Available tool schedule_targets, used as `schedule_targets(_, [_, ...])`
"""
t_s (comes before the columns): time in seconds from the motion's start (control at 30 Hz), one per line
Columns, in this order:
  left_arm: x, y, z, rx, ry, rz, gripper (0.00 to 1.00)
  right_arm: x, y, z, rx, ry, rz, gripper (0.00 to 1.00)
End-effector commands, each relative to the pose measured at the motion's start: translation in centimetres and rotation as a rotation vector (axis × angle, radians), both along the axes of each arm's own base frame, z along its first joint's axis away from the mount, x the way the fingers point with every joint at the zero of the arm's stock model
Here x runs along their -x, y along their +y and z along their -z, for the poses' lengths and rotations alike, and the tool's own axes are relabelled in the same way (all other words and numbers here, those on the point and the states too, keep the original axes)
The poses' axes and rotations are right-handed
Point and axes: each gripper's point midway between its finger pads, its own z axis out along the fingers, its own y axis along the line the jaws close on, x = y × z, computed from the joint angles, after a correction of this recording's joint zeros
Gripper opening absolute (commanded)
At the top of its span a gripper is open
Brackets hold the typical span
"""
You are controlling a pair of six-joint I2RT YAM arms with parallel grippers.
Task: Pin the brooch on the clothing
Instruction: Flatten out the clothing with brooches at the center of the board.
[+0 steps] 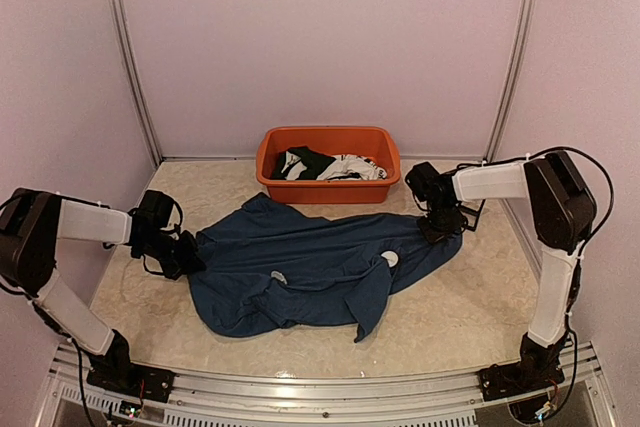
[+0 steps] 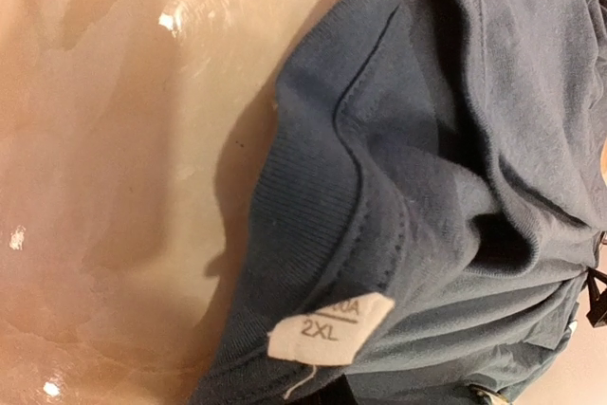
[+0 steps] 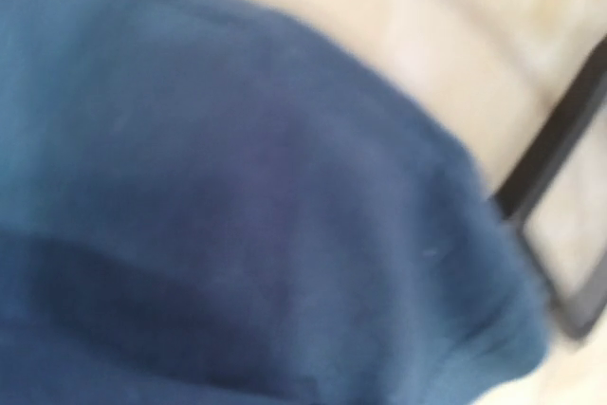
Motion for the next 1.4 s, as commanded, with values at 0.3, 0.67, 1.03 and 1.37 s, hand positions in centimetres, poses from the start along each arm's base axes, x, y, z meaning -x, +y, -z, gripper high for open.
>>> schedule_targets(0.3, [3.3,1.9,1.6,-0.068,0.100,-0.044,0.13,-0.9,2.7,-4.9,-0.087,-0.076,-0.053,0.49])
schedule_targets(0.67, [2.4,-0.9,-9.4,-0.079,-0.214,0.049,0.84,12.0,14.1,-10.1,-0.461,-0.121,-0.360,0.54])
schedule_targets(1.03, [11.7,-9.5,-10.1,-0.078,-0.202,0.494,0.87,17.7,16.6,-7.8,-0.518,-0.056,-0.465,0.54])
schedule_targets(1.37, [13.8,-11.0,-4.4,-0.483,0.024,0.764,0.86,18.2,16.8,-9.4,-0.589,-0.066,-0.445,0.54])
